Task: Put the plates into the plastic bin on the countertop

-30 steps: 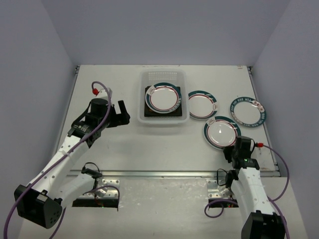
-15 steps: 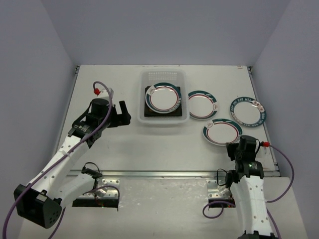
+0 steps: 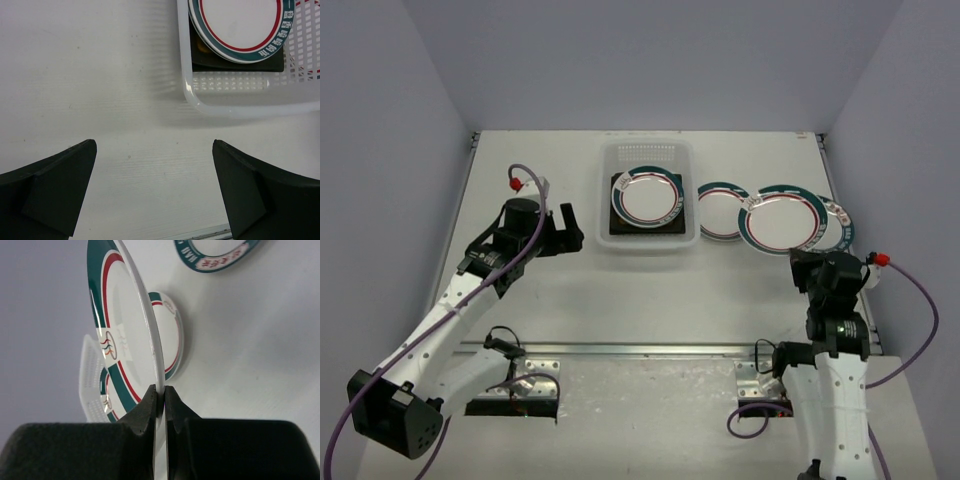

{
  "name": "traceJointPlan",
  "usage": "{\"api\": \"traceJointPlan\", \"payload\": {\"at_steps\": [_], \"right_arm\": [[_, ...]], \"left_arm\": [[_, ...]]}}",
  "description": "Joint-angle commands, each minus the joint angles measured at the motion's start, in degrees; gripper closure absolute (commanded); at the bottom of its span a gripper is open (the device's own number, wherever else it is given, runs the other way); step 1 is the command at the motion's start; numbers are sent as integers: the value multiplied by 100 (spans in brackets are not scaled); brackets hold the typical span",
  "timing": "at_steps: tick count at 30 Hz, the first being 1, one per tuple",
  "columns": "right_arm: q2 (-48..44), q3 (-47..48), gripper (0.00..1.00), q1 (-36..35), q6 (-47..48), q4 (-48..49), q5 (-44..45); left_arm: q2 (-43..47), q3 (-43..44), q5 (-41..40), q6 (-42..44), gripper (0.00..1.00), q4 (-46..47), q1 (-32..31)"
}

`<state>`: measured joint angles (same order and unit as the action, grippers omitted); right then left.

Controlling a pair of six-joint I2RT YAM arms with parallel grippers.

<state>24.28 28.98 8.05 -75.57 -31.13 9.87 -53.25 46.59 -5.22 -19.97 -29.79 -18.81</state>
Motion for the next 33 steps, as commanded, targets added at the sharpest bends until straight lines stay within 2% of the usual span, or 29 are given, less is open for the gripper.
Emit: {"api": "traceJointPlan", "payload": {"at_steps": [1, 2, 3, 5, 8, 9, 14, 22, 30, 33], "right_arm": [[1227, 529, 100, -14, 658, 2003, -1725], [1554, 593, 100, -14, 681, 2530, -2186], [1976, 600, 100, -14, 653, 2585, -2731], [3267, 1034, 100, -427, 798, 3385, -3666], [4876, 2197, 100, -999, 1745, 2796, -3779], [5149, 2615, 100, -1157, 1955, 2631, -3896], [7259, 4194, 100, -1544, 2668, 1863, -4494], [8900, 5625, 100, -1742, 3360, 1239, -4692], [9451, 6013, 100, -1763, 3467, 1297, -4608], [9770, 6565, 97, -1763, 3503, 1045, -4459]], "left_arm": [[123, 123, -102, 28, 0, 182, -70], [130, 130, -157, 28, 0, 168, -70], [147, 147, -163, 20, 0, 144, -70], [223, 188, -488, -55, 0, 89, -70], [332, 164, -719, -78, 0, 90, -62], [326, 144, -739, -78, 0, 110, -62], [297, 141, -885, -85, 0, 105, -53], [238, 131, -926, -78, 0, 116, -53], [237, 96, -875, -69, 0, 140, -53], [224, 92, -867, -65, 0, 153, -53]]}}
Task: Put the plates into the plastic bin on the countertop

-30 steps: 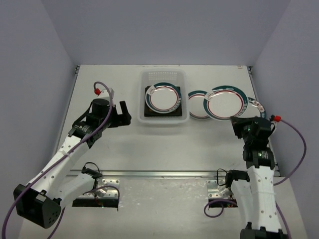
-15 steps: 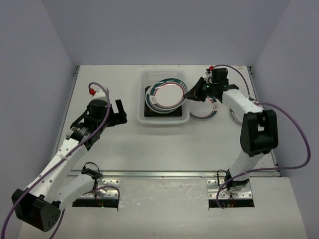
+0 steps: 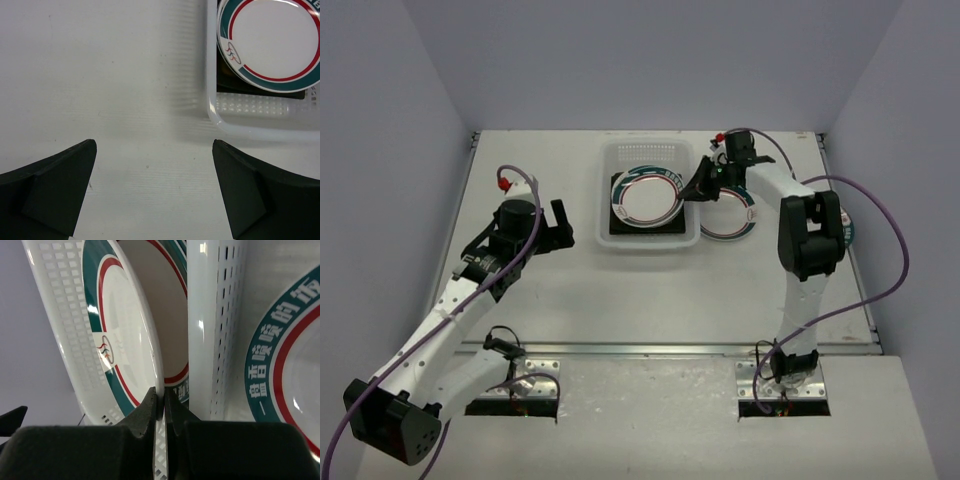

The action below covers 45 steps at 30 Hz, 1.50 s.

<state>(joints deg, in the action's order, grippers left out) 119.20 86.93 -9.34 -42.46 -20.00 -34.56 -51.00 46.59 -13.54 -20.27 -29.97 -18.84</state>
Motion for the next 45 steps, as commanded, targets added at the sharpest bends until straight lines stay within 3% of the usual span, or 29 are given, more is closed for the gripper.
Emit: {"api": "traceJointPlan", "payload": {"at_steps": [1, 6, 9, 10, 12, 18, 21, 27, 30, 35, 38, 42, 45], "right_arm": [[410, 994, 95, -24, 210, -204, 24], [750, 1613, 74, -25, 334, -638, 185], [695, 1720, 53, -30, 454, -800, 278], [625, 1774, 41, -24, 544, -954, 364], [489, 1973, 34, -24, 676, -1132, 527], [128, 2913, 1, -29, 1337, -2365, 1804], [-160, 2707, 1, 15, 1533, -2476, 2489], [-130, 2579, 1, 31, 1599, -2767, 2559], [-801, 1238, 1, 275, 1179, -2245, 3153], [-2714, -1830, 1, 936, 488, -997, 3317], [-3136, -2636, 1, 1277, 444, -440, 3228], [-3008, -3116, 1, 1485, 402, -34, 3049], [-2743, -3363, 3, 1710, 364, 827, 2735]], "left_arm": [[-10, 89, -29, -31, 0, 174, -49], [-31, 86, 12, -19, 0, 177, -57], [-18, 81, 52, 0, 0, 198, -49], [-26, 85, 76, 6, 0, 210, -49], [-36, 78, 117, 8, 0, 211, -49], [-48, 87, 132, 15, 0, 211, -49], [-20, 83, 124, 15, 0, 215, -49], [-24, 90, 138, 23, 0, 217, -49], [3, 87, 45, 15, 0, 193, -49], [41, 70, 137, 30, 0, 226, -58], [-29, 78, 262, 41, 0, 233, -55], [-35, 78, 317, 41, 0, 240, -67], [8, 67, 289, 41, 0, 246, -61]]}}
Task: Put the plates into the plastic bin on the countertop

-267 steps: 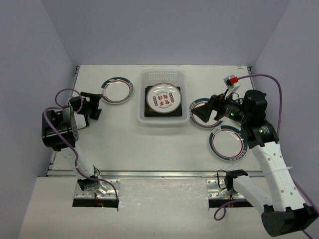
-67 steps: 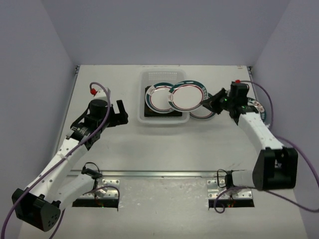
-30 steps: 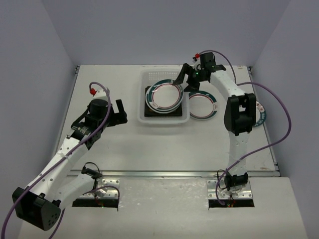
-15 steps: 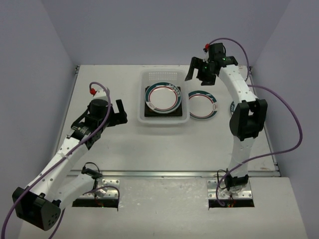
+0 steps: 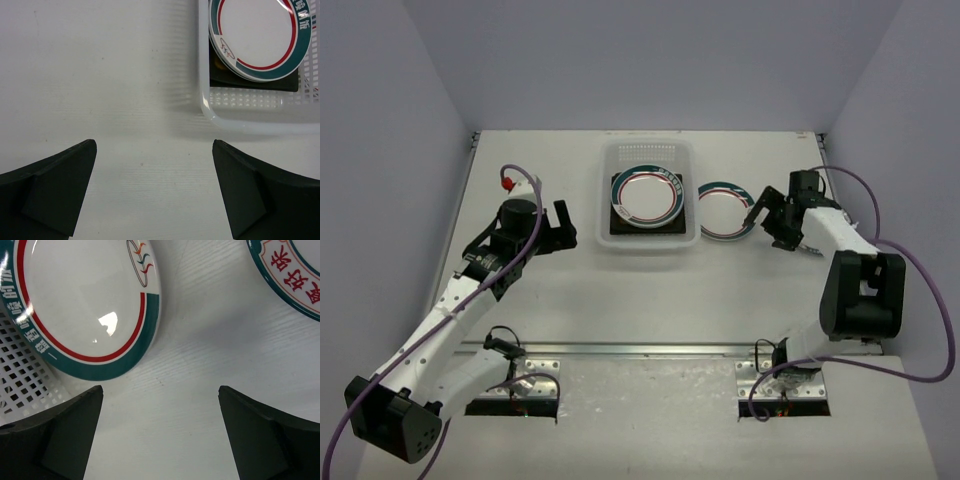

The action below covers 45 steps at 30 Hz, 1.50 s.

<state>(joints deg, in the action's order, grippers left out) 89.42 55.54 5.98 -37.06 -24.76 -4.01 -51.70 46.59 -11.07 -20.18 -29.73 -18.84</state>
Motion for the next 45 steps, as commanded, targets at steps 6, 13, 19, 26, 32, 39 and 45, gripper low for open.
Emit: {"api": "traceJointPlan", "payload": {"at_steps": [6, 13, 19, 26, 32, 39, 45], "right_arm": [[955, -224, 26, 404, -388, 2386, -875], [1816, 72, 73, 404, -505, 2492, -962], [1975, -33, 88, 413, -720, 2809, -987], [1624, -179, 100, 430, -1406, 2995, -854], [554, -415, 100, 463, -1908, 3071, 179], [-514, -301, 100, 500, -1706, 3029, 375], [-1338, -417, 100, 409, -1590, 3479, -156]], "left_arm": [[66, 61, 11, 32, 0, 225, -63], [37, 66, -8, 41, 0, 224, -60], [11, 52, -19, 41, 0, 238, -59], [14, 43, -27, 41, 0, 237, -61], [11, 37, -42, 50, 0, 240, -67], [20, 52, -54, 50, 0, 241, -65], [-13, 43, 23, 66, 0, 258, -59]]}}
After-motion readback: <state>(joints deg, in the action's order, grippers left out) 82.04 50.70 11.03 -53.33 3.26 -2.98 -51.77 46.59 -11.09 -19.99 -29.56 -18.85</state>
